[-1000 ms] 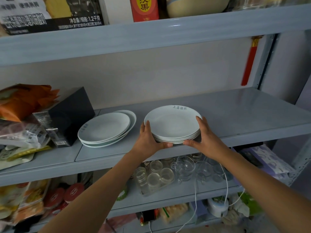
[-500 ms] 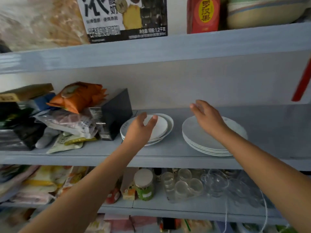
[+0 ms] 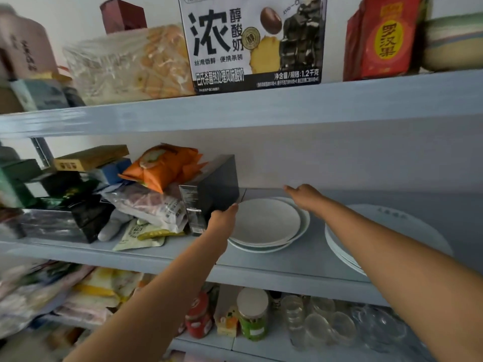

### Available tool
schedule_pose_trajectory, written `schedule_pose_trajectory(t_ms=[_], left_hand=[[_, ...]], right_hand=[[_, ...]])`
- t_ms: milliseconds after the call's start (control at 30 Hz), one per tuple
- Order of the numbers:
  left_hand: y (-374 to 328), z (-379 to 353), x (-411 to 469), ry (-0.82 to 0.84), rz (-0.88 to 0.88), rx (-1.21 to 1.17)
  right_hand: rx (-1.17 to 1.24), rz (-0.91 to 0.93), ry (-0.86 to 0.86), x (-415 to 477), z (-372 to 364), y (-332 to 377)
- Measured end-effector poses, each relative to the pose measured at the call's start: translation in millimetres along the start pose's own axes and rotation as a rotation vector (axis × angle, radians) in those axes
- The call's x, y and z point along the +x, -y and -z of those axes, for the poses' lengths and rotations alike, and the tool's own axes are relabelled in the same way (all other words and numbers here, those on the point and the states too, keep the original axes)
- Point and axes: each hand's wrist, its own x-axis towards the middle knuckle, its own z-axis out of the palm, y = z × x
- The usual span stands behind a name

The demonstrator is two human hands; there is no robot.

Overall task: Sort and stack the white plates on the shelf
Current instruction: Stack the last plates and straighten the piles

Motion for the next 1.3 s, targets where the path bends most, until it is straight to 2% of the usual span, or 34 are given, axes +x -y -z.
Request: schedule_pose_trajectory(t_ms=[233,333,367,667,1000,1300], left_hand=[[12,-7,12,0.036,0.124,-0.042],[13,-5,18,0.032,0.15,-0.062],[13,-5,19,0.034,0.154,-0.08],[13,-5,30,-0.004,0.1,-0.013],[13,0,28,0.082,0.147,-0.129],[15,-2,25,0.131,0.167,-0.137]], right_hand=[[0.13,-0.02,0.071,5,-11,2],[0.279,-0.137,0.329,-2,-15,4],[0.276,-0.147,0.366,-2,-16,3],[0.113,-0.072,0.112,9,-22,-4],[0.206,-0.135,0.197,2,-16,2],[-0.032,-0.087,0.146,-7,-1,2]])
